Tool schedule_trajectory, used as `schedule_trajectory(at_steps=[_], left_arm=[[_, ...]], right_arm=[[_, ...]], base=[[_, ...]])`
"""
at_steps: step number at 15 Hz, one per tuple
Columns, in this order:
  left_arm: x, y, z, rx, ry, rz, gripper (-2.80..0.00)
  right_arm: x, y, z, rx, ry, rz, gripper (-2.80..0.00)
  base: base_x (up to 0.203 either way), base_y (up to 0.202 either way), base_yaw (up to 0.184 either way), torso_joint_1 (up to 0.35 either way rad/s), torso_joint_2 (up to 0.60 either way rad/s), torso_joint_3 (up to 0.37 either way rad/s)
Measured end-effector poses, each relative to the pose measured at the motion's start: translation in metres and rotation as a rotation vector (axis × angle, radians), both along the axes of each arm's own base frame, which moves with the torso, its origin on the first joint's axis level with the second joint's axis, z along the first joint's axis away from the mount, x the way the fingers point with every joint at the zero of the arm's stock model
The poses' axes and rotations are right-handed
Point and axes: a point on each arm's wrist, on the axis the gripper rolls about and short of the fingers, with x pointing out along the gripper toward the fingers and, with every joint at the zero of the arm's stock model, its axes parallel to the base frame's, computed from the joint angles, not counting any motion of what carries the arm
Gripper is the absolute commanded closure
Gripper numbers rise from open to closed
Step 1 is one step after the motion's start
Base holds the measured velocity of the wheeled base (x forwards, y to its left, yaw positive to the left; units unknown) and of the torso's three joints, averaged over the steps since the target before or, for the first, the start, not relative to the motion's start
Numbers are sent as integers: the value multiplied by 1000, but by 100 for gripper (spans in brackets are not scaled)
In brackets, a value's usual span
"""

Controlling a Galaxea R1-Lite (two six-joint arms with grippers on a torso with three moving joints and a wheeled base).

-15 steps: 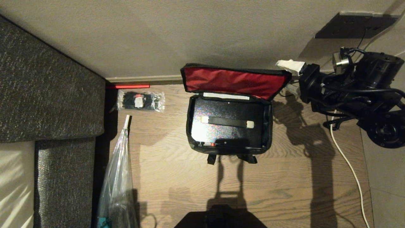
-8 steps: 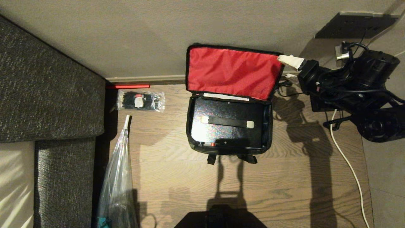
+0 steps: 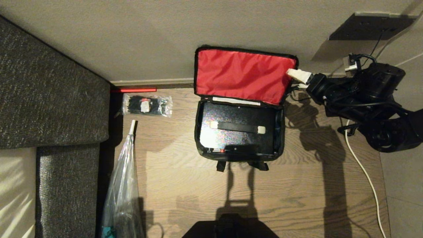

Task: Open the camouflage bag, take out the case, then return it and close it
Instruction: Grip the handle

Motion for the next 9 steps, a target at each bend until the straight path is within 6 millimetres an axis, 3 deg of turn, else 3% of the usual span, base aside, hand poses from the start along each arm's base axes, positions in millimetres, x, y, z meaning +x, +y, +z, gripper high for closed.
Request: schedule_trajectory(at_steps=[5, 9], left_arm=[[0, 0, 0, 0, -1, 0, 0], [0, 0, 0, 0, 0, 0, 0]], right_arm=[[-16, -2, -1, -7, 57, 6, 0], [-47, -5, -1, -31, 143, 64, 0]], base=[[0, 0, 0, 0, 0, 0], [0, 0, 0, 0, 0, 0]])
